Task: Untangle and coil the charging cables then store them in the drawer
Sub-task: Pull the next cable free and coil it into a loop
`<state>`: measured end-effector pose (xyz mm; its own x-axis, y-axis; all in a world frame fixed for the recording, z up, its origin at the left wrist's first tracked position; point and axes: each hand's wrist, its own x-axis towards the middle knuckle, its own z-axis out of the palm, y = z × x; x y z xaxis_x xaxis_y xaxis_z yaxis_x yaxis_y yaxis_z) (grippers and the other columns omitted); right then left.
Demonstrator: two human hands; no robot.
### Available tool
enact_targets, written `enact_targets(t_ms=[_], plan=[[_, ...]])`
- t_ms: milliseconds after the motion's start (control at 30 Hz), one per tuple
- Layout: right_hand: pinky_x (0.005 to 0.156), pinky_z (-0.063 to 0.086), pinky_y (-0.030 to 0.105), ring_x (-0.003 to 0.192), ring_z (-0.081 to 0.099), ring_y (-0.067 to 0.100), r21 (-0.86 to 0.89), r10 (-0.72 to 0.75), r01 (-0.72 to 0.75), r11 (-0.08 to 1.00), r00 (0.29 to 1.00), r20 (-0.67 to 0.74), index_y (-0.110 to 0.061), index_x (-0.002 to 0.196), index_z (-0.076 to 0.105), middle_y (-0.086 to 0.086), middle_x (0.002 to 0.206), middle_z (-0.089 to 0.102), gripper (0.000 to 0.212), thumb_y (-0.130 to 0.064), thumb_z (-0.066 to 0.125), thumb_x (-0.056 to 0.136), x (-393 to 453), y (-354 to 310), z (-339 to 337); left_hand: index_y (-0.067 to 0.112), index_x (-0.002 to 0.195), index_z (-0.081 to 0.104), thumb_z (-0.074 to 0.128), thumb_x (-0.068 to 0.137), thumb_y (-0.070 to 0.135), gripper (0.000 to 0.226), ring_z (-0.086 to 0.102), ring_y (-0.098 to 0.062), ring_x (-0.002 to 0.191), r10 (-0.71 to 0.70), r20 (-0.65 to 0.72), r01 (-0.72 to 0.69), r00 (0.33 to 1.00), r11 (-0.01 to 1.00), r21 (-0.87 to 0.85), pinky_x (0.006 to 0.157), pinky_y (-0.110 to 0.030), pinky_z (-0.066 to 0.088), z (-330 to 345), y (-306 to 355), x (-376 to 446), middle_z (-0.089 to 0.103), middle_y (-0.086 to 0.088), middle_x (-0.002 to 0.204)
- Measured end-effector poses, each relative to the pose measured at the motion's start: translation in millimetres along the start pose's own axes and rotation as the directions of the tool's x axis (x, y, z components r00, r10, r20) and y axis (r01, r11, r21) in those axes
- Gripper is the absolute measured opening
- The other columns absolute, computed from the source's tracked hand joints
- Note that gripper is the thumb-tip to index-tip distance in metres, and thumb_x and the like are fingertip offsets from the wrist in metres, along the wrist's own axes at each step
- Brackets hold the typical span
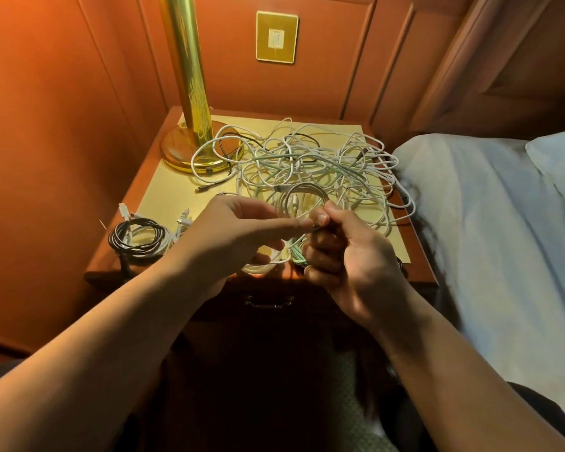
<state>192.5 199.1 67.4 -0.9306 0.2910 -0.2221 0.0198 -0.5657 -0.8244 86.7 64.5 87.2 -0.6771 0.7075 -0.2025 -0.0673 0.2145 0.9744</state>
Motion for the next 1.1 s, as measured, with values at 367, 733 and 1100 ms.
enact_targets(t_ms=[367,733,1100], plan=[[0.04,0.013,0.019,0.049,0.01,0.007,0.233,0.181,-0.18,0.956,0.983,0.014,-0.024,0.075,0.049,-0.007,0.068,0.012,0.034,-0.033,0.041,0.107,-3.8,4.0,2.4,0.008,0.09,0.081,0.09,0.062,0.018,0.031,0.052,-0.022,0.078,0.049,0.177,-0.042,0.983,0.998,-0.043,0.047,-0.018,0.036,-8.1,1.0,5.5,0.071,-0.021,0.091],[0.04,0.011,0.019,0.049,0.008,0.007,0.255,0.161,-0.16,0.954,0.987,0.018,-0.023,0.07,0.052,-0.007,0.066,0.013,0.04,-0.033,0.042,0.108,-6.8,-1.7,8.6,0.019,0.078,0.079,0.086,0.069,0.021,0.012,0.049,-0.009,0.065,0.057,0.326,-0.013,0.944,0.991,-0.136,0.05,-0.019,0.034,-6.6,0.1,12.5,0.061,-0.002,0.079],[0.042,0.016,0.021,0.046,0.017,0.007,-0.172,-0.178,0.144,0.975,0.963,-0.202,-0.018,0.081,0.048,-0.011,0.052,0.02,0.04,-0.032,0.032,0.114,-3.4,2.6,-1.2,0.014,0.093,0.069,0.091,0.074,0.03,0.034,0.069,-0.015,0.061,0.135,-0.256,-0.125,0.957,0.991,0.056,0.044,-0.024,0.047,20.4,-6.1,9.5,0.075,0.001,0.08]])
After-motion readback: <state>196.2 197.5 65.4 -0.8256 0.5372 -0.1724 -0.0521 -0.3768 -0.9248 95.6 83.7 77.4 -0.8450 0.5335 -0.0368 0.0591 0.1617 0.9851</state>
